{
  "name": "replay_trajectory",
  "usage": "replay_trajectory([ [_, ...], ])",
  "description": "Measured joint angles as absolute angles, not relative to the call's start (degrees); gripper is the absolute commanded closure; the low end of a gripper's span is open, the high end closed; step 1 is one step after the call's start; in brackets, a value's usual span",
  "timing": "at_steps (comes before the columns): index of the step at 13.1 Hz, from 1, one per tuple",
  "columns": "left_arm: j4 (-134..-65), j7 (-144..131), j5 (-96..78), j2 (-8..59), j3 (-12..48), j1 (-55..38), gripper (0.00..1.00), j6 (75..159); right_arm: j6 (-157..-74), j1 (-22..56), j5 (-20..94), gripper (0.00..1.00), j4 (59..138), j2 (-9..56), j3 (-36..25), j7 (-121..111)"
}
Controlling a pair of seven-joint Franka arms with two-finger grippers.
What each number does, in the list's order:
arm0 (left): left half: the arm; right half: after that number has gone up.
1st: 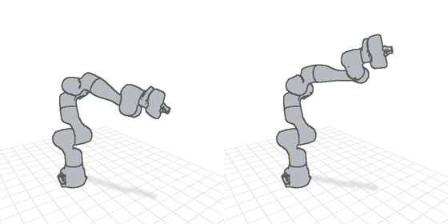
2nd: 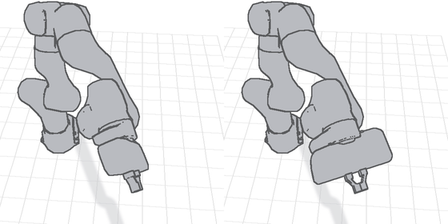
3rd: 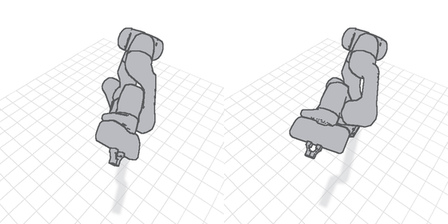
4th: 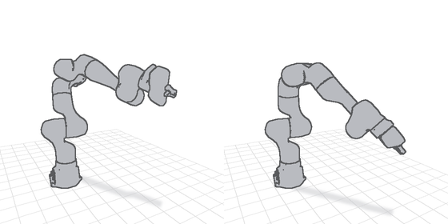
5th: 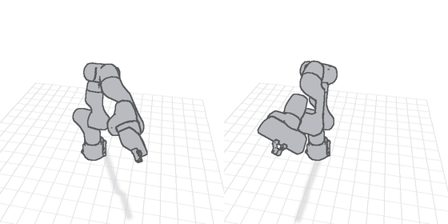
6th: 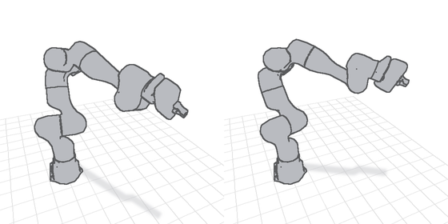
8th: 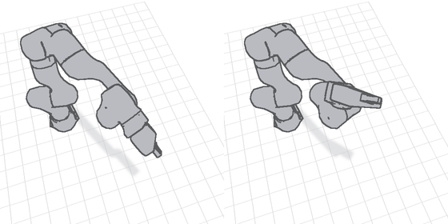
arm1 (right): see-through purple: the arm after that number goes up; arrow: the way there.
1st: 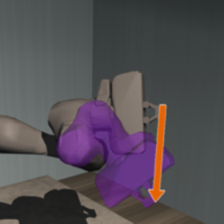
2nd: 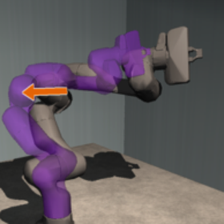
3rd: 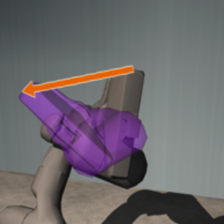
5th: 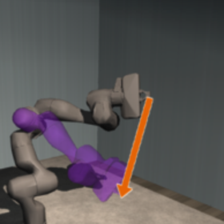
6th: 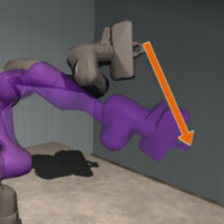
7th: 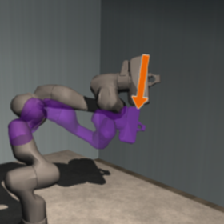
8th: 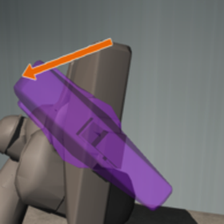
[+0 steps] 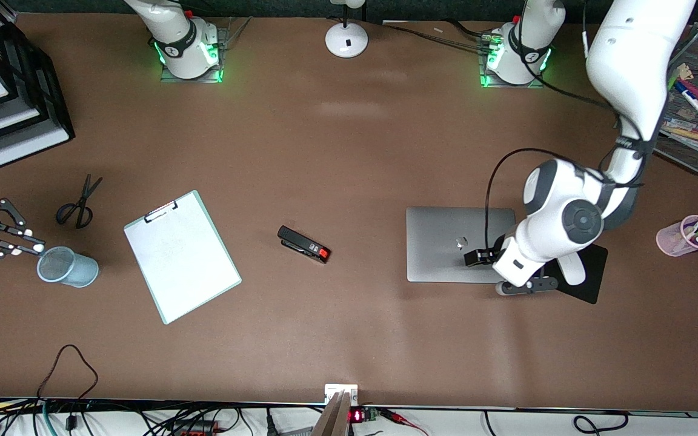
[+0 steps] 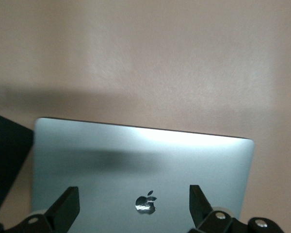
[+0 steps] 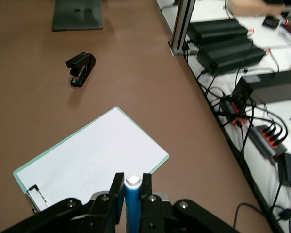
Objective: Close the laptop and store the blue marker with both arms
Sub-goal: 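Lower the blue marker into the light blue cup with the right gripper, then release the marker with the right gripper while the left gripper lifts away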
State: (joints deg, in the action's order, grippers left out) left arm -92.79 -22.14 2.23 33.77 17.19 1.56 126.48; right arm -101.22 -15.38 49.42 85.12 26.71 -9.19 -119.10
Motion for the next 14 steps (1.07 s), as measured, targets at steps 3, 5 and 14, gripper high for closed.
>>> replay_trajectory([
  [3,-92.64,-22.14,2.27,28.52,17.13,2.07,0.0,121.11,-100.86,-16.88,52.76,0.95,85.24,28.16,-9.15,-124.84],
  [5,-92.6,-21.05,2.34,24.67,17.06,3.24,0.0,117.63,-100.88,-17.62,54.05,0.95,85.25,30.03,-9.13,-127.74],
  [14,-92.59,-11.99,2.36,10.46,16.67,7.4,0.0,107.93,-100.57,-21.16,55.01,0.95,82.33,38.41,-9.0,-132.63],
])
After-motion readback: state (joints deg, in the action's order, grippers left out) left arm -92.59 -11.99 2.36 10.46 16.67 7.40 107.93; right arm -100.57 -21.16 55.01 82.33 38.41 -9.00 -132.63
